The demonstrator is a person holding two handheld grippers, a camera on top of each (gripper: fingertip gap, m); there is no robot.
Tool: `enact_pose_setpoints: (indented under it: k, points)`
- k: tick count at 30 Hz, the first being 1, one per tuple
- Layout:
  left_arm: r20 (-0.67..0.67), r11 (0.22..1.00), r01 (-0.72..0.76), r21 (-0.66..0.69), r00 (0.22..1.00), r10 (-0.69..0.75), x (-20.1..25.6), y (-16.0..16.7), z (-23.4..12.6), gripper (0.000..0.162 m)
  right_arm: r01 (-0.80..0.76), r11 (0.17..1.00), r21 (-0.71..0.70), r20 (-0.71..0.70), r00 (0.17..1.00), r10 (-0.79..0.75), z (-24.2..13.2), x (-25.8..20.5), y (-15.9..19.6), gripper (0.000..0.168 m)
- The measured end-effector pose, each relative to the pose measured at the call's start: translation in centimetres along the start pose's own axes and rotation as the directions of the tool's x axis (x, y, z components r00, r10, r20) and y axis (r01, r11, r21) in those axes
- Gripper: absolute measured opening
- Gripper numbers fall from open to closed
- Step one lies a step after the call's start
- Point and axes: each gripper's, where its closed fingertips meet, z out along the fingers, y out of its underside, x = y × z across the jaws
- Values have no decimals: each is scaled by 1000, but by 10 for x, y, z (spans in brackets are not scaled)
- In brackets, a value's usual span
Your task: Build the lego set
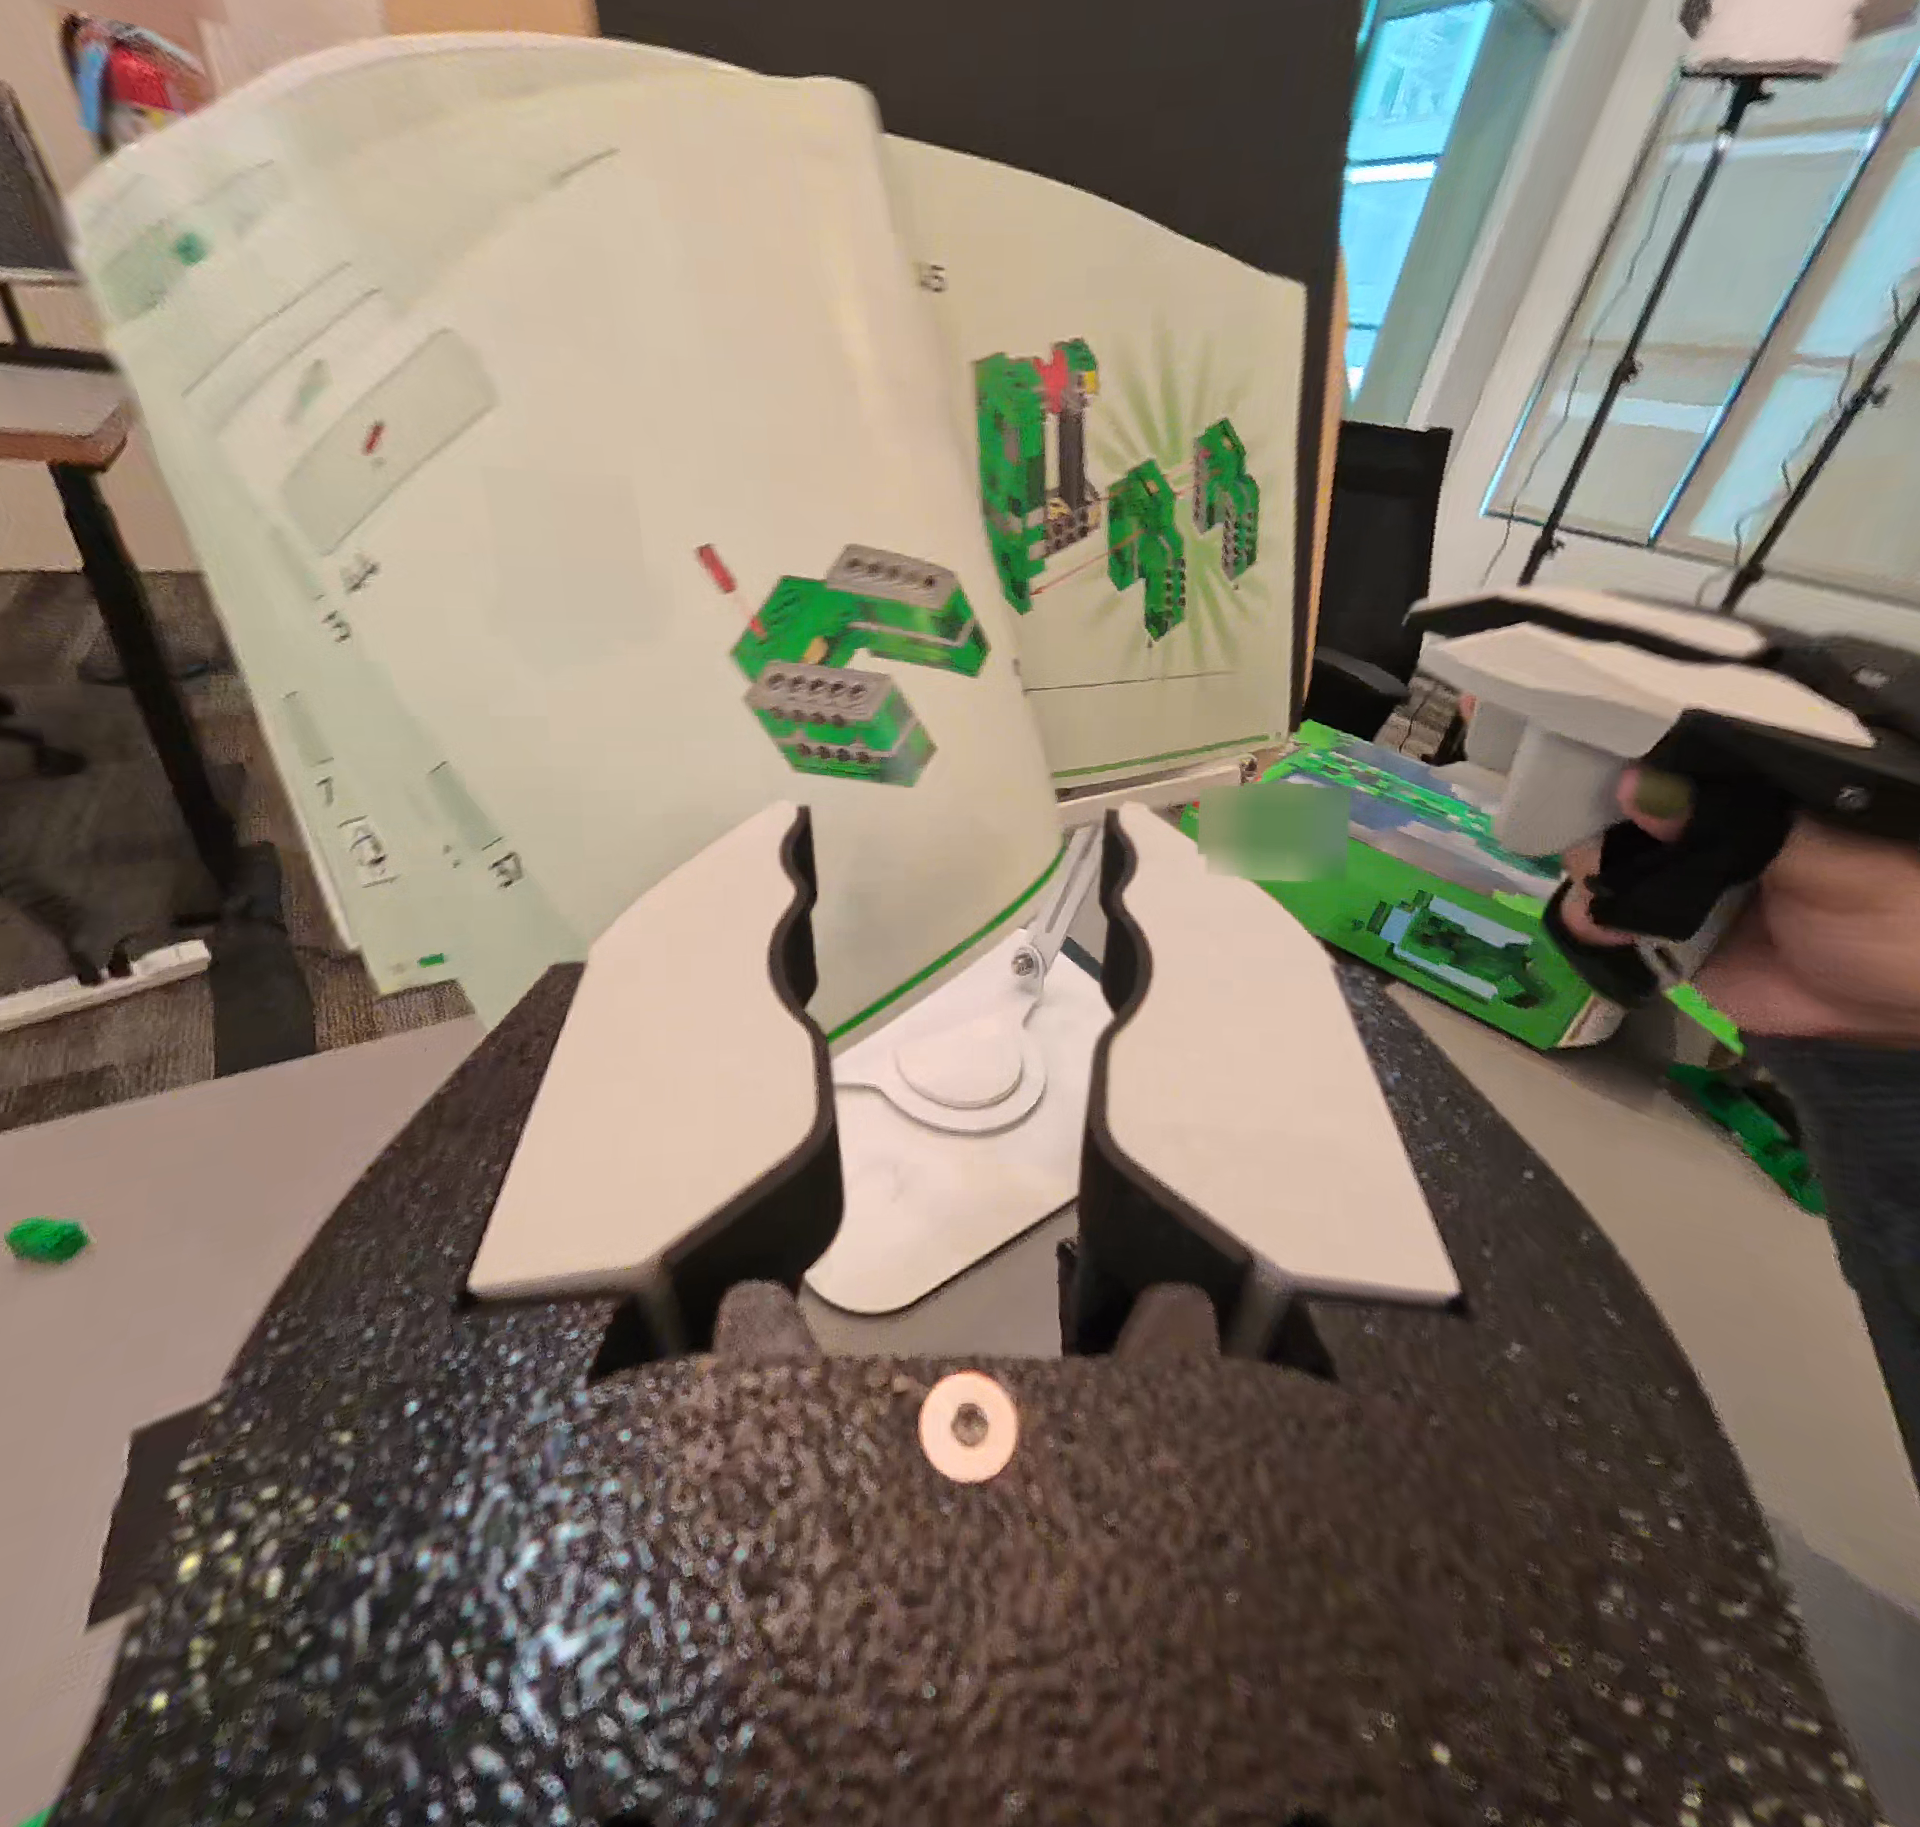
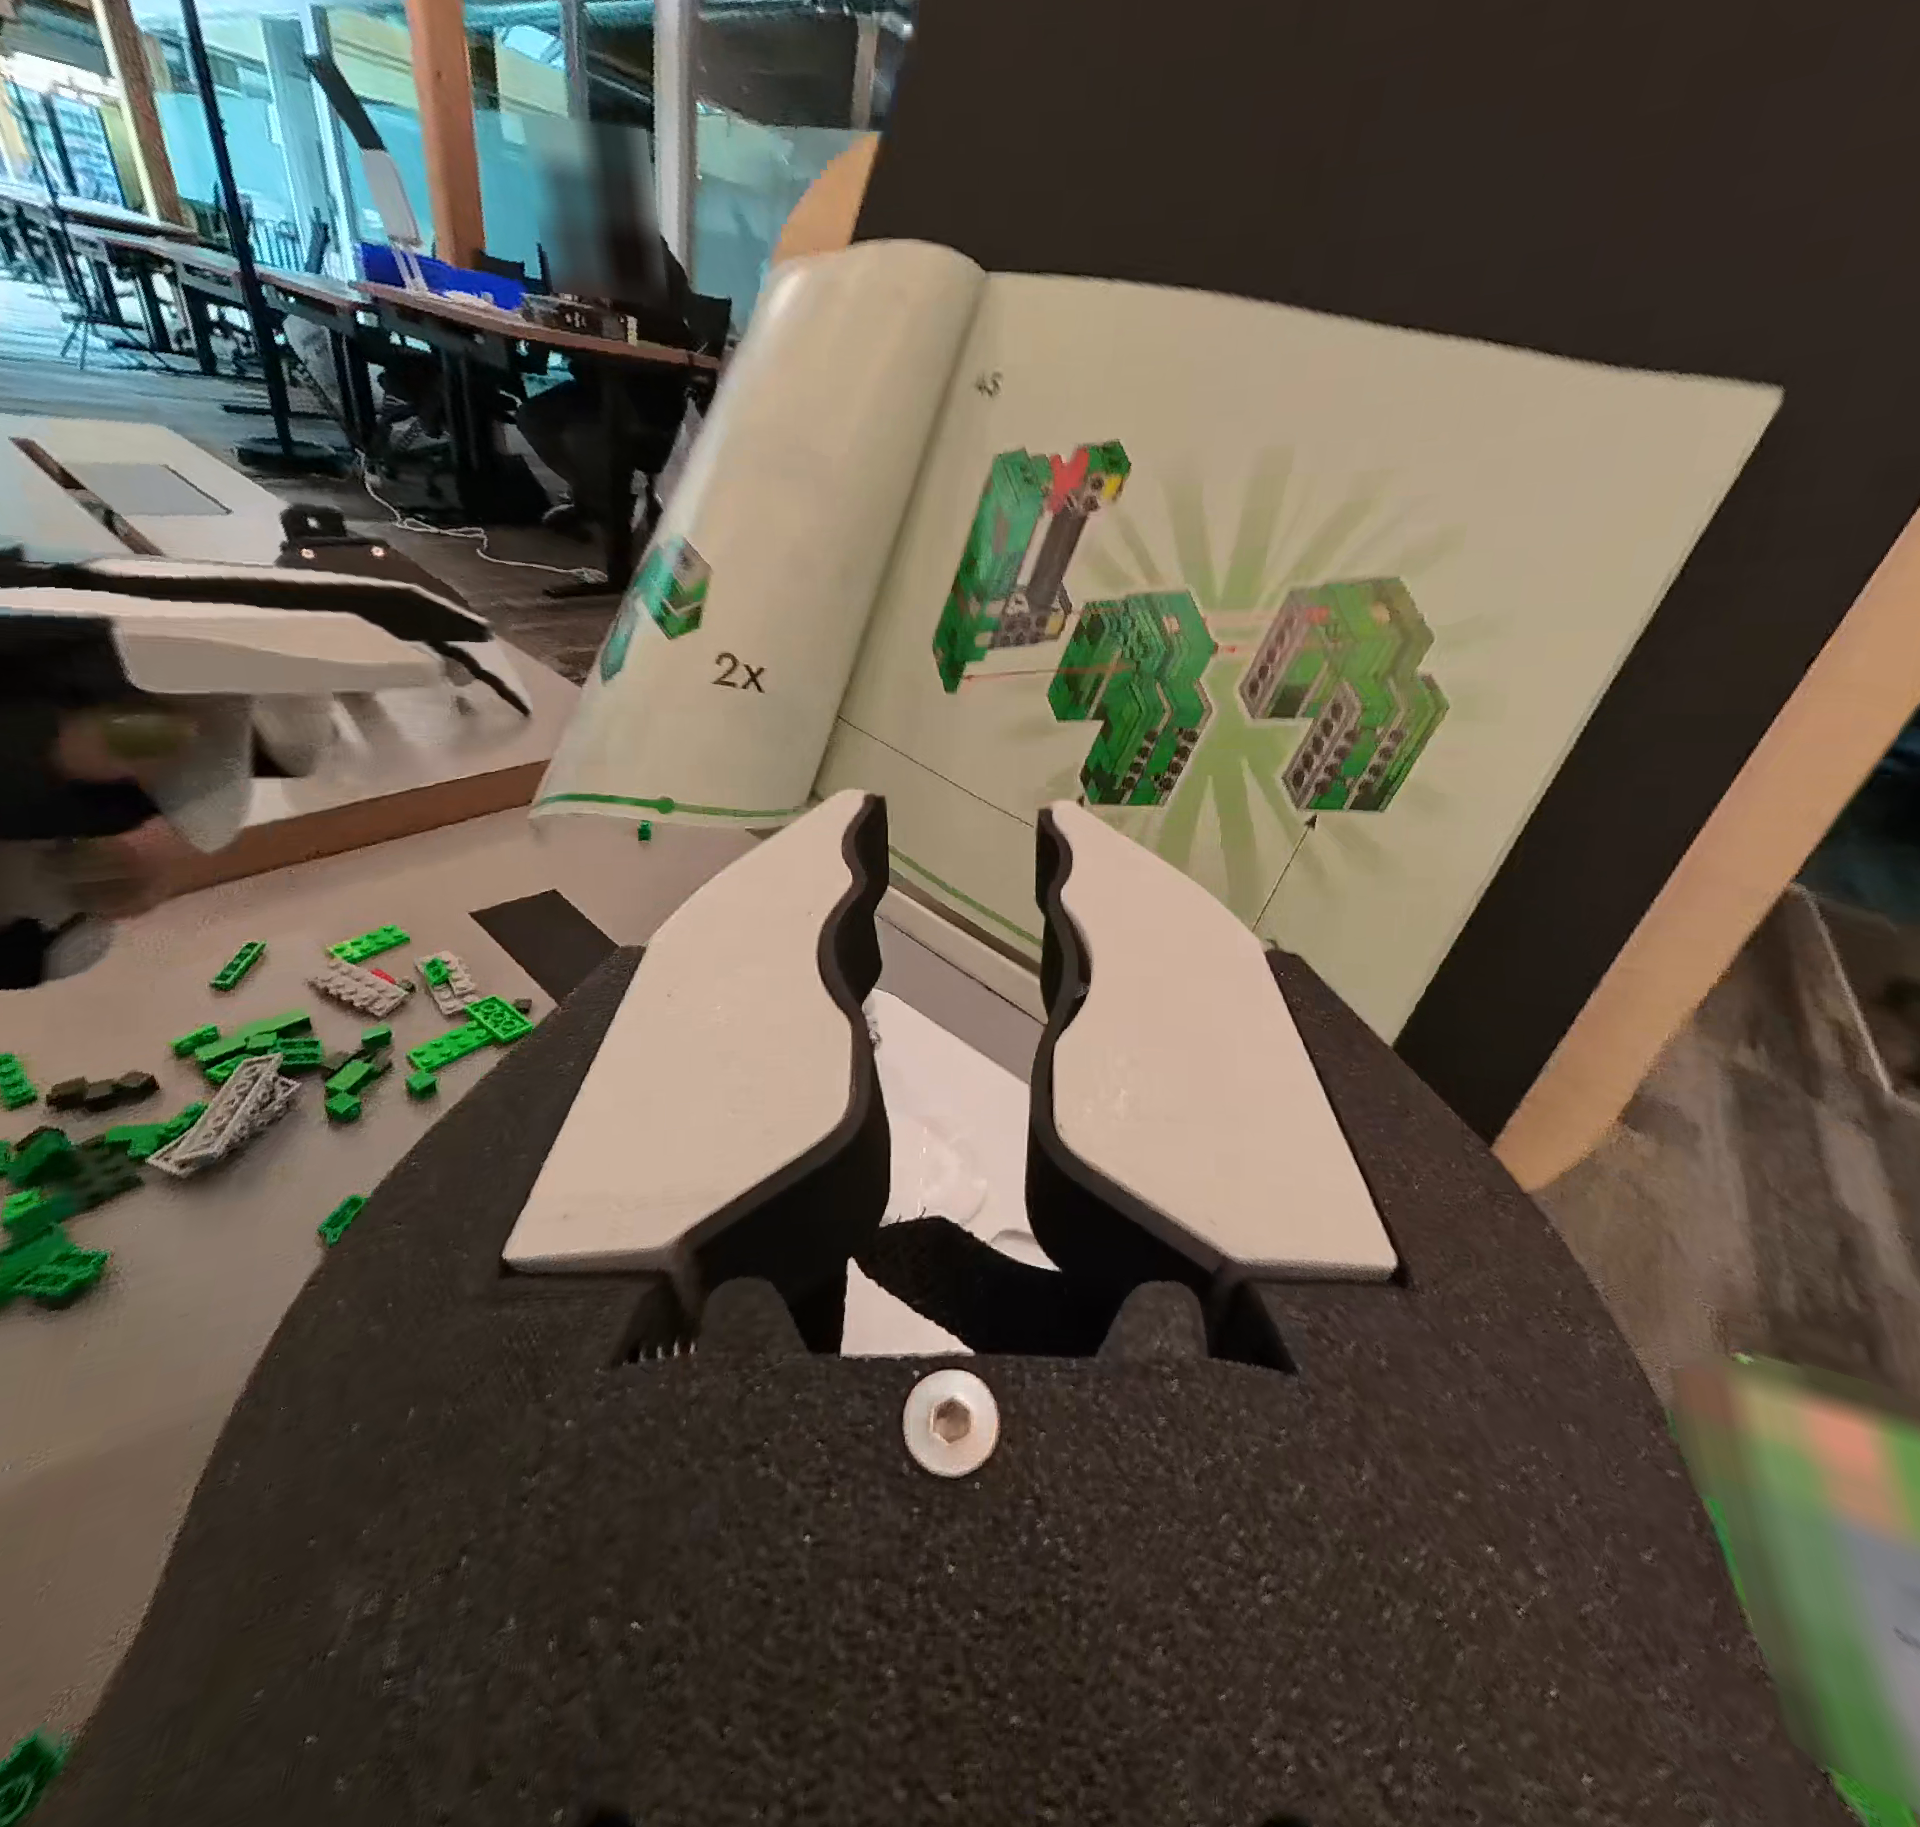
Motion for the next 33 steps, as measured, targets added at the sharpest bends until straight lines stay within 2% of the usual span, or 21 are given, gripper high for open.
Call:
enact_pose_setpoints:
  k: [4, 9, 19, 22, 24, 26, 29, 33]
  points:
    - [32, 997, 79, 25, 996, -80, -12, -2, -5, 51, -44, 999, -4, -49, 998, 44, 8, 11, 11, 31]
    - [68, 997, 78, 14, 995, -79, -18, 0, -7, 51, -12, 1000, -8, -136, 991, 11, 8, 21, 11, 36]
    - [81, 987, 140, -77, 988, -134, -33, 24, -6, 50, -5, 1000, 16, -128, 992, 7, 8, 19, 8, 36]
    - [44, 972, 227, -61, 974, -224, -33, 22, -9, 58, -3, 1000, 18, -122, 993, 5, 9, 18, 8, 36]
    - [-15, 950, 312, 7, 950, -312, -32, 11, -13, 59, -4, 1000, 27, -118, 993, 8, 9, 18, 7, 36]
    - [-8, 936, 352, 25, 936, -352, -39, 12, -17, 58, -6, 999, 32, -113, 994, 10, 8, 17, 6, 36]
    - [37, 923, 384, -30, 923, -383, -52, 28, -19, 58, -8, 999, 37, -105, 994, 12, 7, 17, 5, 36]
    - [-64, 852, 513, -103, 852, -520, -48, 45, -15, 52, -12, 999, 43, -99, 995, 16, 7, 16, 3, 36]
